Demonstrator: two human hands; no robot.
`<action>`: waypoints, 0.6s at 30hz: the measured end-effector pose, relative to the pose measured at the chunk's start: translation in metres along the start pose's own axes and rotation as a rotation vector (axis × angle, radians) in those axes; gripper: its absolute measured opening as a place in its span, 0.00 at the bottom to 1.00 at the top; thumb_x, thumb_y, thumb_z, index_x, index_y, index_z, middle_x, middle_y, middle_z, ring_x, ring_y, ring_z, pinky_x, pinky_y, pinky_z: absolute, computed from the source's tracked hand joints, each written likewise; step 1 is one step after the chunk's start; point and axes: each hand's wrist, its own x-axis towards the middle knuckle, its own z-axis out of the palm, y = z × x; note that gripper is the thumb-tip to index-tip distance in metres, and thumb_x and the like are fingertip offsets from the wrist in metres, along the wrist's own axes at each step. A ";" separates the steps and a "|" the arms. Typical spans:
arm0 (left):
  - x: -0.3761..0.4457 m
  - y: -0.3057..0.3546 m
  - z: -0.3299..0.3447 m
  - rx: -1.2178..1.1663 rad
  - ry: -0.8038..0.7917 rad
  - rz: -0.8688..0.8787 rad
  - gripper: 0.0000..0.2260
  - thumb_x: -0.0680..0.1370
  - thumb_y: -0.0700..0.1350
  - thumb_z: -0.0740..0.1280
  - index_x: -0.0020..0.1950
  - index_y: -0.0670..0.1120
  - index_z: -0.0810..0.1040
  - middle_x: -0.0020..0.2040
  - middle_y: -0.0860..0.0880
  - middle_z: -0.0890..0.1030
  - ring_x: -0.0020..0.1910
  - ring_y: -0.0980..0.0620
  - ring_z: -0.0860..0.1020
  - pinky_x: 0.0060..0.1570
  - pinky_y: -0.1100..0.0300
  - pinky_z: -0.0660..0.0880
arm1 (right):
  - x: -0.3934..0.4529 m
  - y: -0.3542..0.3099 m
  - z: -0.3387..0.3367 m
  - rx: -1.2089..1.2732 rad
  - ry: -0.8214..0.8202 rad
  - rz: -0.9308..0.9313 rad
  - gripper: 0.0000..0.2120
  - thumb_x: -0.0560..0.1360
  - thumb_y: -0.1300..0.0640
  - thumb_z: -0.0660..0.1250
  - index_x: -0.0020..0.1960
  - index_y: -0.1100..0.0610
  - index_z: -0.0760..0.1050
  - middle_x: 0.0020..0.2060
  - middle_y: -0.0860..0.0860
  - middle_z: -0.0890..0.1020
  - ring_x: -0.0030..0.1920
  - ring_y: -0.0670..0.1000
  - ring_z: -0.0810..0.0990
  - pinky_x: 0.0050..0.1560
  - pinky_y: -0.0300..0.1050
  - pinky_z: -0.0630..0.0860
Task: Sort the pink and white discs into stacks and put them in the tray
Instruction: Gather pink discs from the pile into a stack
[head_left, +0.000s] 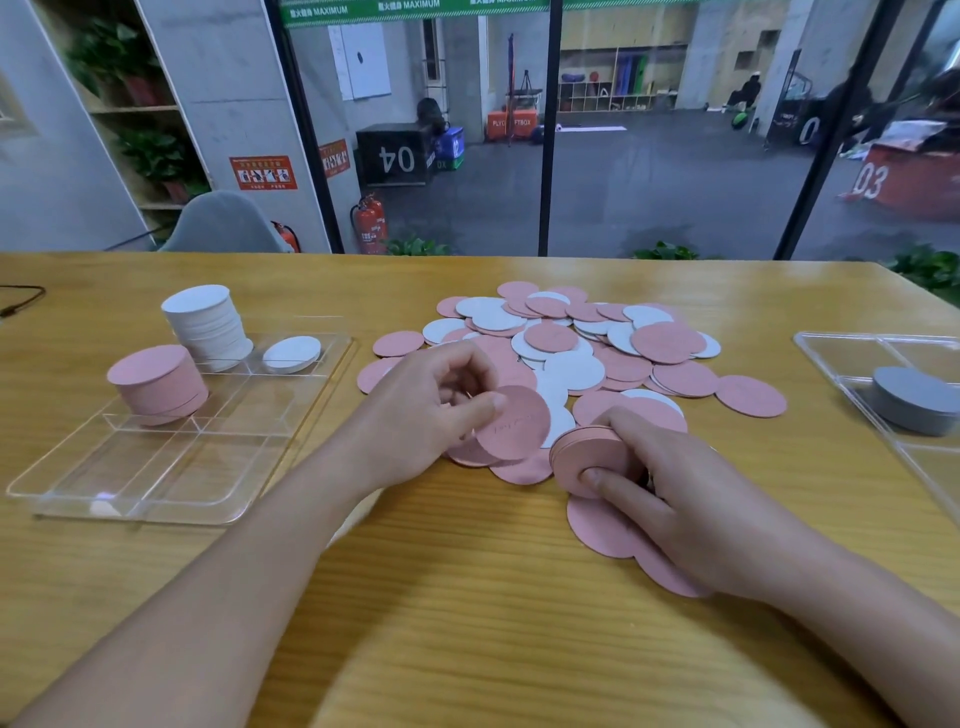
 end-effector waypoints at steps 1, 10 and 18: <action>-0.001 0.001 0.003 0.006 -0.021 0.028 0.05 0.83 0.40 0.75 0.50 0.45 0.81 0.40 0.53 0.82 0.37 0.51 0.78 0.40 0.58 0.77 | 0.000 0.000 0.000 0.001 0.003 0.000 0.07 0.84 0.44 0.65 0.53 0.46 0.71 0.40 0.43 0.81 0.42 0.48 0.79 0.44 0.56 0.79; -0.008 0.009 0.022 -0.148 -0.198 0.065 0.03 0.85 0.34 0.71 0.53 0.41 0.83 0.40 0.45 0.83 0.38 0.48 0.80 0.43 0.53 0.80 | 0.000 0.001 0.003 -0.025 0.031 -0.040 0.08 0.83 0.42 0.64 0.58 0.44 0.71 0.45 0.41 0.82 0.46 0.46 0.80 0.47 0.56 0.79; -0.008 0.008 0.020 -0.048 -0.154 0.001 0.11 0.87 0.39 0.68 0.58 0.51 0.89 0.45 0.46 0.87 0.43 0.51 0.85 0.49 0.60 0.80 | 0.001 0.001 0.003 -0.011 0.028 -0.052 0.07 0.84 0.44 0.65 0.56 0.47 0.73 0.43 0.43 0.82 0.44 0.48 0.79 0.46 0.57 0.79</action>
